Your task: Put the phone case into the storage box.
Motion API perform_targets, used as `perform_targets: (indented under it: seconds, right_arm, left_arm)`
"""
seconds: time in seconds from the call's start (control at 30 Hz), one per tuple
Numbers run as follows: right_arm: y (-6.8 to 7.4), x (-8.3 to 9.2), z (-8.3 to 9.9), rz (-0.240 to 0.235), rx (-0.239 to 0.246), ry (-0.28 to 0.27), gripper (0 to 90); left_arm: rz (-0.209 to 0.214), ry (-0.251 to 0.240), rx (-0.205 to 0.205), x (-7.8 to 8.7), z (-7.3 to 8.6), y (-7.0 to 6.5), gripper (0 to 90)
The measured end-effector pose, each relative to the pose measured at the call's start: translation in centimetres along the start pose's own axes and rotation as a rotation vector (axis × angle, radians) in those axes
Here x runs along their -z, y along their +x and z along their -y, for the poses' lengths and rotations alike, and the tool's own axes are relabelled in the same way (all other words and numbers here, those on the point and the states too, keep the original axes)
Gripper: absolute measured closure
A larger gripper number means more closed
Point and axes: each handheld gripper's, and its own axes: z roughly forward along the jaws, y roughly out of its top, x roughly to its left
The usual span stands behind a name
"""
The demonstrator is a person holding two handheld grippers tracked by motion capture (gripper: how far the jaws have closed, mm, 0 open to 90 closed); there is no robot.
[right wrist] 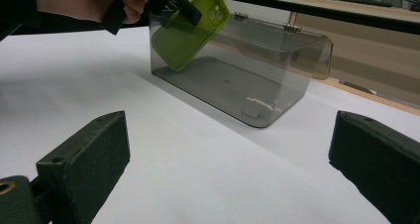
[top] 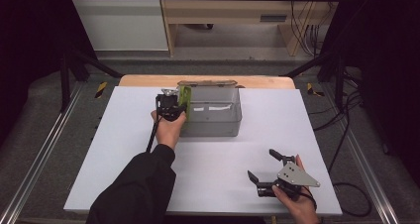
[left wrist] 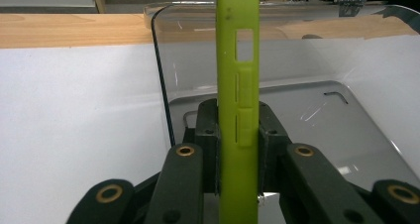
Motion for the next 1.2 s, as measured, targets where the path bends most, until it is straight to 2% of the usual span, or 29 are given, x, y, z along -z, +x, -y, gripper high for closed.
perform_targets:
  seconds: [0.4, 0.6, 0.8, 0.87, 1.03, 1.2]
  right_arm:
    - [0.00, -0.01, 0.01, -0.002, -0.004, 0.002, 2.4]
    - [-0.01, -0.01, 0.01, -0.002, -0.004, 0.002, 2.4]
    - [-0.01, -0.01, 0.01, -0.003, -0.004, 0.001, 2.4]
    - [-0.01, -0.01, 0.01, -0.002, -0.004, 0.002, 2.4]
    - [0.01, -0.04, 0.00, -0.004, -0.002, 0.002, 2.4]
    - [0.02, -0.02, 0.00, -0.003, -0.003, 0.001, 2.4]
  left_arm:
    - [-0.015, -0.012, -0.010, -0.06, 0.06, -0.14, 73.8]
    - [-0.032, -0.031, -0.031, -0.09, 0.14, -0.41, 70.3]
    - [-0.039, -0.033, -0.044, -0.07, 0.14, -0.45, 70.8]
    - [-0.043, -0.040, -0.062, 0.03, 0.14, -0.48, 70.8]
    - [-0.017, -0.086, -0.081, 0.47, -0.02, -0.50, 70.3]
    - [-0.005, -0.111, -0.093, 0.75, -0.10, -0.60, 70.3]
